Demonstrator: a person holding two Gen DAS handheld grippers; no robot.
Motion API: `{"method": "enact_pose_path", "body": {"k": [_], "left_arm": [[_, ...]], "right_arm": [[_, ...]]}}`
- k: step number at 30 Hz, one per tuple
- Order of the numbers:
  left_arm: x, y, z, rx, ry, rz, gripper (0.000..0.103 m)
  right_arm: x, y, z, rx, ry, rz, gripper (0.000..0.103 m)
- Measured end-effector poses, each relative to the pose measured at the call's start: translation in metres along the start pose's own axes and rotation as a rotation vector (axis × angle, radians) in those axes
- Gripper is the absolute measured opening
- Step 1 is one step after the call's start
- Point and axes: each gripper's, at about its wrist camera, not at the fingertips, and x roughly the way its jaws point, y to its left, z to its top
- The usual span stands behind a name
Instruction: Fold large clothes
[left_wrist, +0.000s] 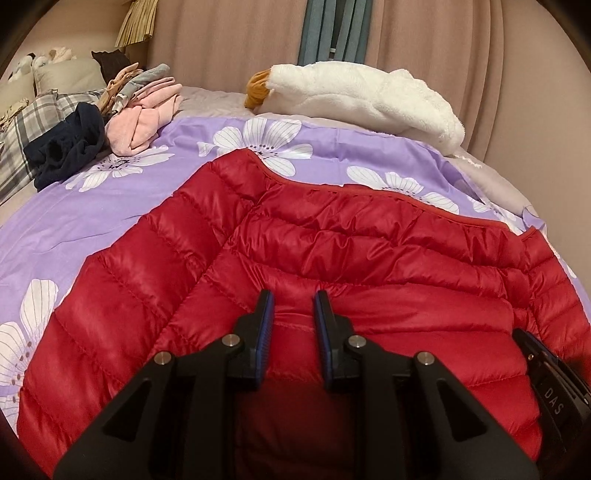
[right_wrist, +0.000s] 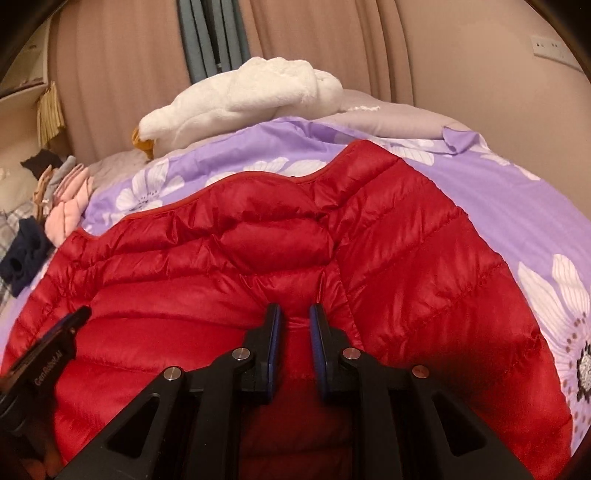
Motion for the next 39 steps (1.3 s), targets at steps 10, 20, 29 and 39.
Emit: {"method": "enact_pose_path", "body": {"k": [10, 20, 29, 39], "left_arm": [[0.0032, 0.0013, -0.0006, -0.005, 0.006, -0.007, 0.023], [0.0028, 0.0016, -0.0007, 0.001, 0.008, -0.002, 0.024], [0.0007, 0.002, -0.0017, 0.005, 0.004, 0.003, 0.025], [0.001, 0.004, -0.0018, 0.002, 0.006, -0.004, 0.025]], "right_arm": [[0.0012, 0.0005, -0.0003, 0.004, 0.0, 0.002, 0.017], [0.0016, -0.0003, 0.0005, 0.006, -0.001, 0.006, 0.017], [0.0019, -0.0026, 0.0009, 0.012, -0.001, 0.013, 0.017], [0.0021, -0.0041, 0.001, 0.022, -0.001, 0.024, 0.017]]}}
